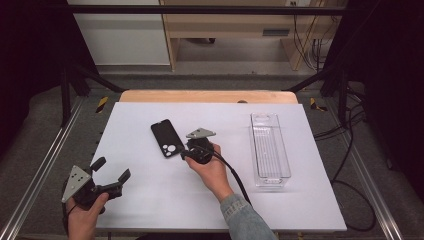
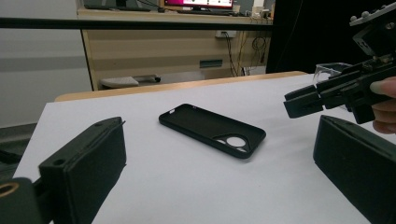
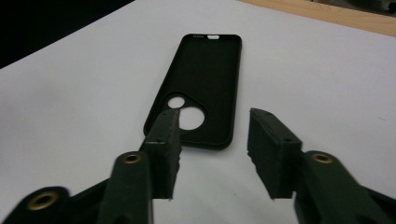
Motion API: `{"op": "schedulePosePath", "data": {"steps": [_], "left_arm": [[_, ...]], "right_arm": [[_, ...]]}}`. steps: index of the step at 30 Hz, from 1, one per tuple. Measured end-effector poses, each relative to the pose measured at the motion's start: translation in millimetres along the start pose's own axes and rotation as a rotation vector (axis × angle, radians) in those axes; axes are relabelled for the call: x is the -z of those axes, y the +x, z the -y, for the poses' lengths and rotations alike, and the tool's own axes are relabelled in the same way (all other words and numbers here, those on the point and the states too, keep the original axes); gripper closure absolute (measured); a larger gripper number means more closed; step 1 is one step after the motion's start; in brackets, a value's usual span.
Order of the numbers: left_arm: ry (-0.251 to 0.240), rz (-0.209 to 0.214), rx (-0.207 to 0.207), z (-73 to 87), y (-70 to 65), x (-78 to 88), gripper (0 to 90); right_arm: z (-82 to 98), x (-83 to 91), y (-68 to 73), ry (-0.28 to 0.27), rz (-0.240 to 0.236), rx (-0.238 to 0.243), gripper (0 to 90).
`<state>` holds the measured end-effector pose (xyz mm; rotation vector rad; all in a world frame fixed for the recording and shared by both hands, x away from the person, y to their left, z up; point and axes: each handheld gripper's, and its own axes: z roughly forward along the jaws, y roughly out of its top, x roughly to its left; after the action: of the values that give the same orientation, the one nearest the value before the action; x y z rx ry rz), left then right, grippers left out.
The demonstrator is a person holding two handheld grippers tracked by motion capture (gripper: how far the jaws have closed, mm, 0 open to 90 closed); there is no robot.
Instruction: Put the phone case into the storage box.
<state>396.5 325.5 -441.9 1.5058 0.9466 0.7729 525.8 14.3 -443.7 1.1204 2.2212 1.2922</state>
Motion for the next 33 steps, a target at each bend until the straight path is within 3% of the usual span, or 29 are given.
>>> {"op": "schedulePosePath", "data": {"steps": [3, 9, 17, 26, 33], "left_arm": [[-0.001, -0.001, -0.001, -0.2, -0.2, 0.6, 2.6], [-0.001, -0.002, 0.003, 0.0, 0.8, -0.1, 2.7], [-0.005, 0.002, 0.003, -0.3, 0.5, -0.4, 2.7], [-0.007, 0.008, 0.005, -0.6, 1.5, -0.4, 2.7], [-0.005, 0.012, 0.005, -0.5, 0.9, -1.1, 2.7]], "right_arm": [[2.3, -3.9, 5.2, 0.002, -0.009, 0.026, 74.9], [6.6, -14.8, 11.9, 0.024, -0.032, 0.037, 86.3], [6.2, -39.5, 12.2, 0.065, -0.013, -0.019, 89.4], [2.2, -64.1, 18.6, 0.119, 0.013, 0.023, 89.3], [0.1, -65.9, 16.4, 0.167, 0.013, 0.041, 90.0]]}}
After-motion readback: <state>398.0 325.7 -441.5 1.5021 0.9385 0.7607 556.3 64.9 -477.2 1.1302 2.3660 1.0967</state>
